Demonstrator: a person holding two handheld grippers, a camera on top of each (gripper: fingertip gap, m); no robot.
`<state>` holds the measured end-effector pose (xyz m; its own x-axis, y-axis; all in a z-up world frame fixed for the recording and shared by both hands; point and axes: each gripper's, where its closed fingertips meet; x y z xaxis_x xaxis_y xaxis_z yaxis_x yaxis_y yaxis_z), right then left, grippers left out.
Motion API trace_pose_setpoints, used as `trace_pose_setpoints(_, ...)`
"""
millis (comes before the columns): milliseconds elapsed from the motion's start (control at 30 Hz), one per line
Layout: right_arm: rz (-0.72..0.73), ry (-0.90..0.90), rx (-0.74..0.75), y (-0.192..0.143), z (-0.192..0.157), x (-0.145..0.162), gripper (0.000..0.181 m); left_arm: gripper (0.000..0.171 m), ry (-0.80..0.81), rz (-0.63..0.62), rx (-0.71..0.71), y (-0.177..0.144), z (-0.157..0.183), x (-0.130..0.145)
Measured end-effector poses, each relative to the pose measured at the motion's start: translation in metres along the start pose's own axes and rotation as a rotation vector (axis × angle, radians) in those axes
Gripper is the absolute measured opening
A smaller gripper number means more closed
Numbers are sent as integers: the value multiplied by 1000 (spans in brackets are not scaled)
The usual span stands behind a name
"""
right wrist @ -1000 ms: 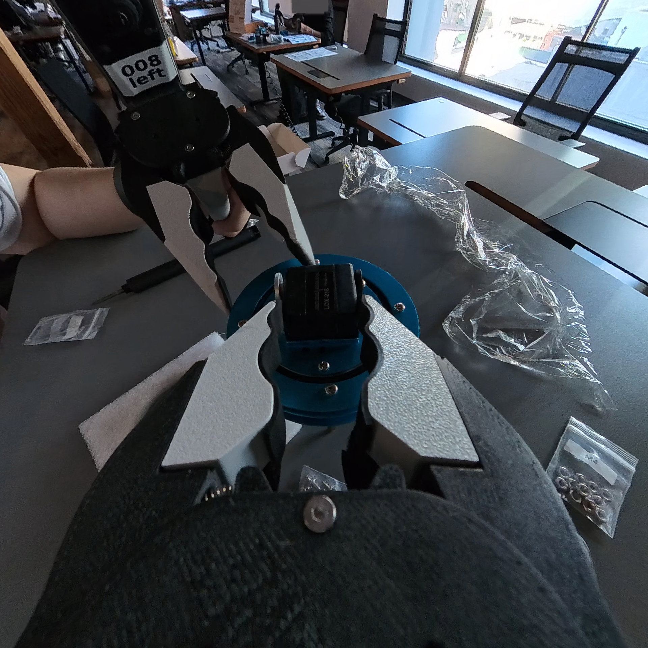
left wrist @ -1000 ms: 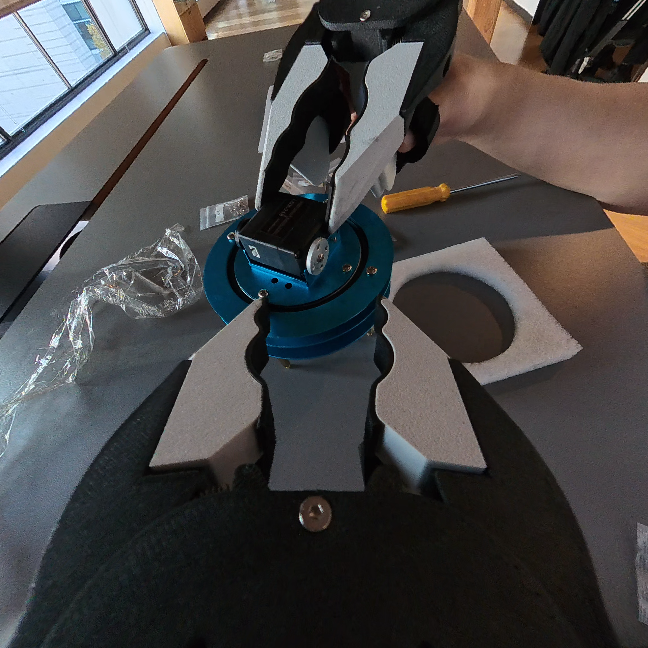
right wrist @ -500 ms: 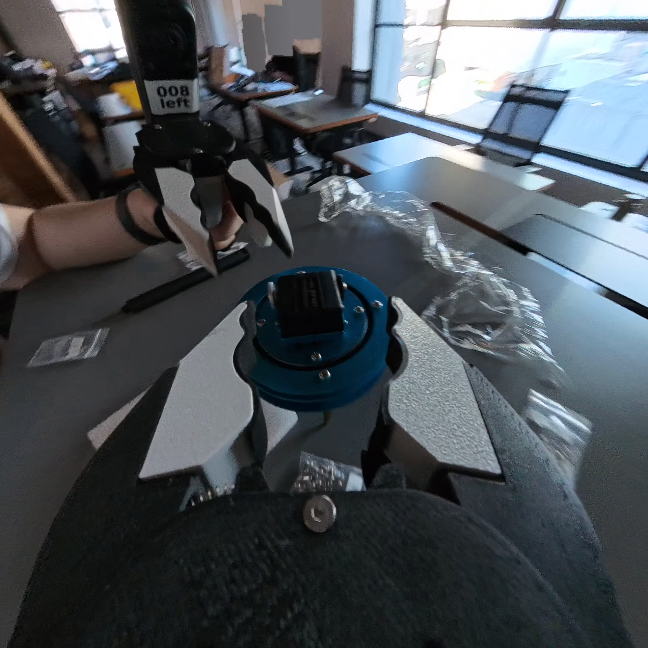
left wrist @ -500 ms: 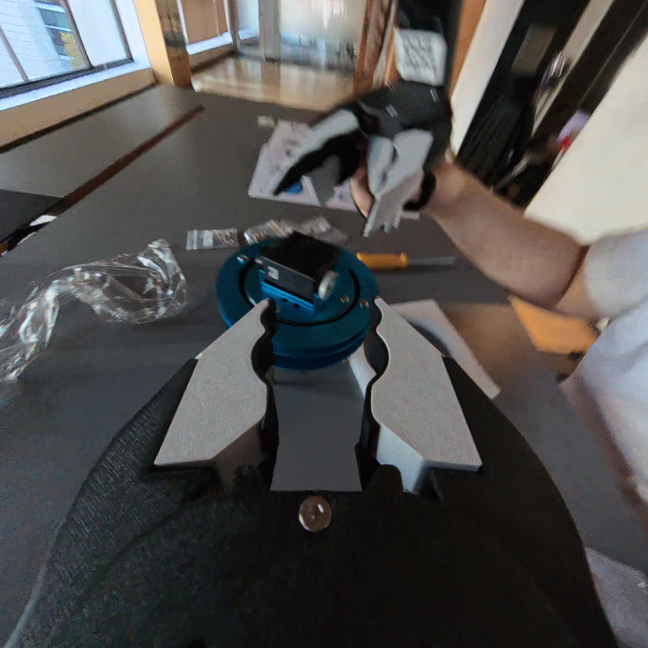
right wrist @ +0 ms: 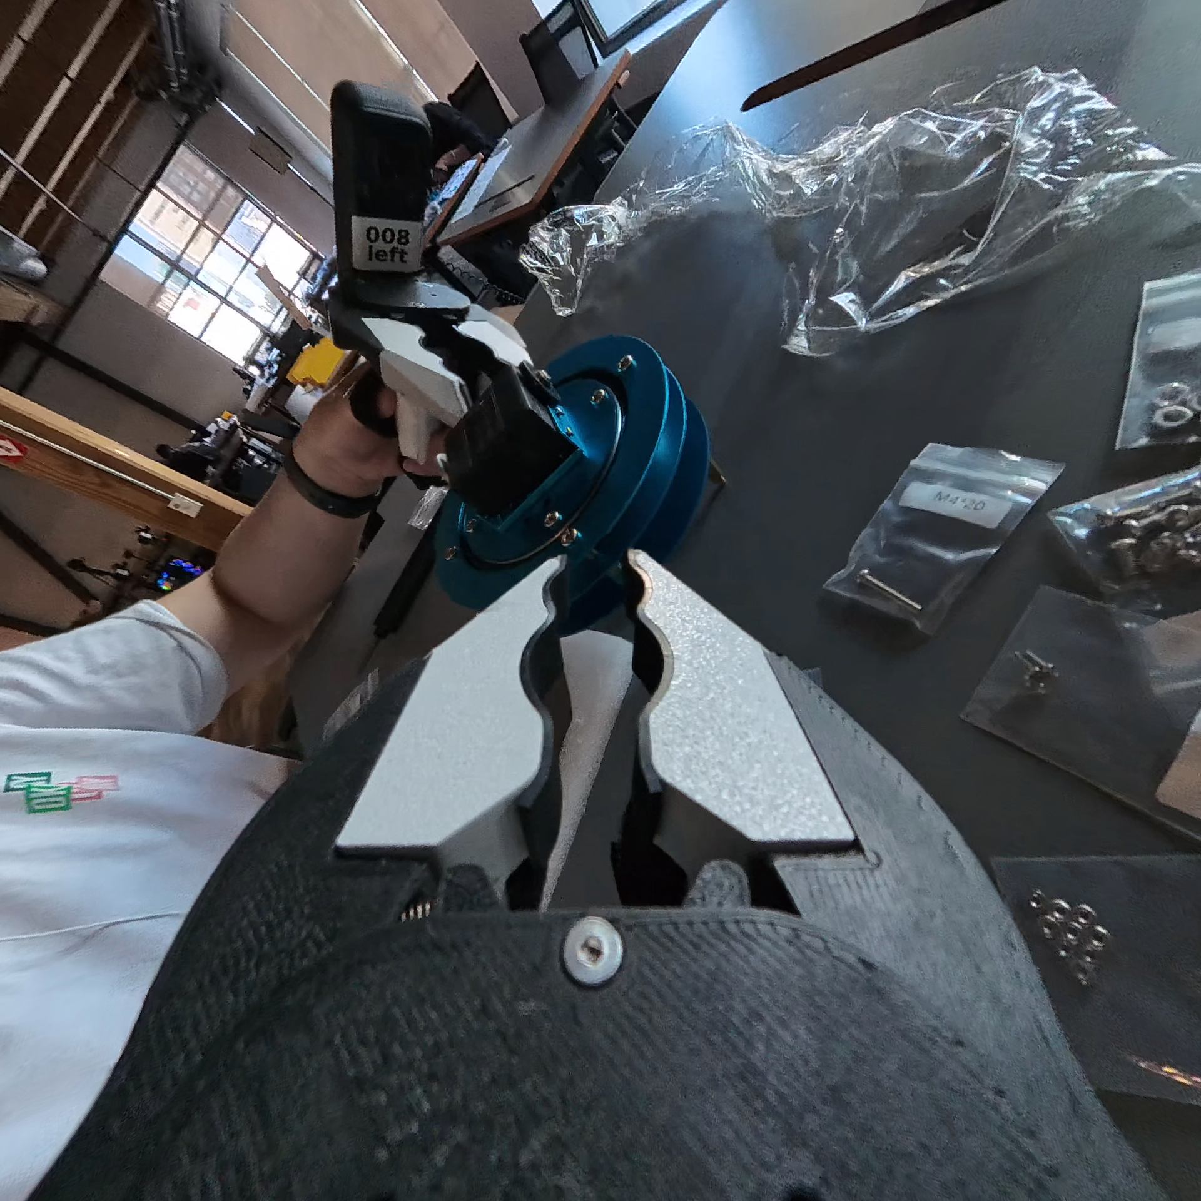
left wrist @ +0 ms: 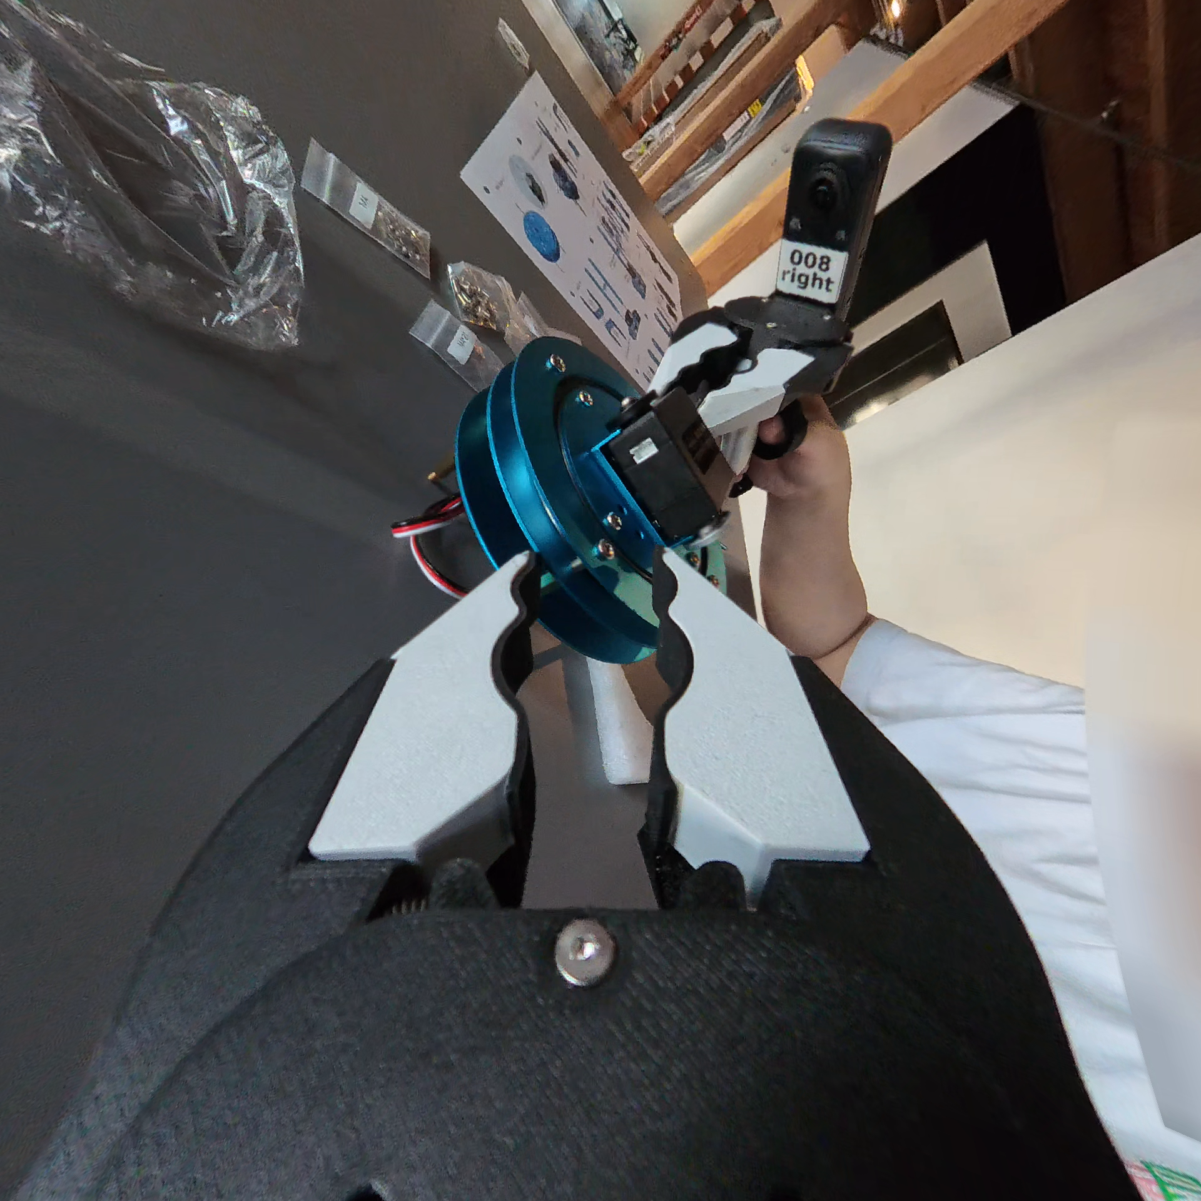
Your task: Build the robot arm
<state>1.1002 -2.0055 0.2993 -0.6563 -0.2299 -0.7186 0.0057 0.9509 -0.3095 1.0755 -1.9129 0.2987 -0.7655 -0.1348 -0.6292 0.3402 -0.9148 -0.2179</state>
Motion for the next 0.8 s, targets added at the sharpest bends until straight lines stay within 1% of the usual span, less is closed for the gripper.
trace_pose_setpoints(67, -15, -4, 0, 2, 0, -2, 10, 34, 9, 12, -23, -2, 2, 2)
trace_pose_setpoints(233, -47, -37, -23, 10, 0, -8, 5, 32, 22, 43, -120, -8, 8, 15)
trace_pose_setpoints(300, -55, -51, -33, 14, 0, -12, 5, 34, -1, 48, -137, -10, 15, 23)
trace_pose_setpoints(367, -64, -73, -48, 19, 0, -14, 8, 31, 9, 39, -161, -13, 21, 32)
trace_pose_setpoints(400, -72, -90, -47, 21, 0, -14, 9, 27, 24, 38, -177, -18, 23, 35)
trace_pose_setpoints(433, -78, -112, -38, 20, 1, -14, 9, 27, 33, 45, -205, -26, 25, 37)
trace_pose_setpoints(500, -65, -210, -13, 7, -5, -17, 10, 28, 58, 81, -310, -53, 31, 40)
trace_pose_setpoints(533, -38, -290, 18, -4, -10, -19, 10, 29, 80, 84, -407, -70, 34, 48)
trace_pose_setpoints(600, 17, -470, 103, -33, -25, -19, 19, 44, 82, 54, -650, -101, 37, 75)
trace_pose_setpoints(633, 48, -554, 136, -48, -35, -15, 22, 44, 68, 58, -732, -110, 42, 89)
trace_pose_setpoints(700, 89, -685, 130, -70, -58, -1, 26, 41, 31, 50, -846, -113, 44, 110)
trace_pose_setpoints(767, 64, -726, 47, -81, -80, 25, 27, 41, -9, -43, -969, -112, 33, 130)
trace_pose_setpoints(800, 47, -734, 1, -86, -88, 38, 28, 39, -23, -75, -1034, -113, 26, 136)
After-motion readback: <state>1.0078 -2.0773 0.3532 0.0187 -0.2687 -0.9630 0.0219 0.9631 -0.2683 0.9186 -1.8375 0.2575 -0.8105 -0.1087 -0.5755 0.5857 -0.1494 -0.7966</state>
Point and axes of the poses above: each gripper's, where its closed fingertips meet, y out along the fingers, x out of its underside, z = x × y across the jaws, and after that the axes turned 3 degrees about z, right-handed
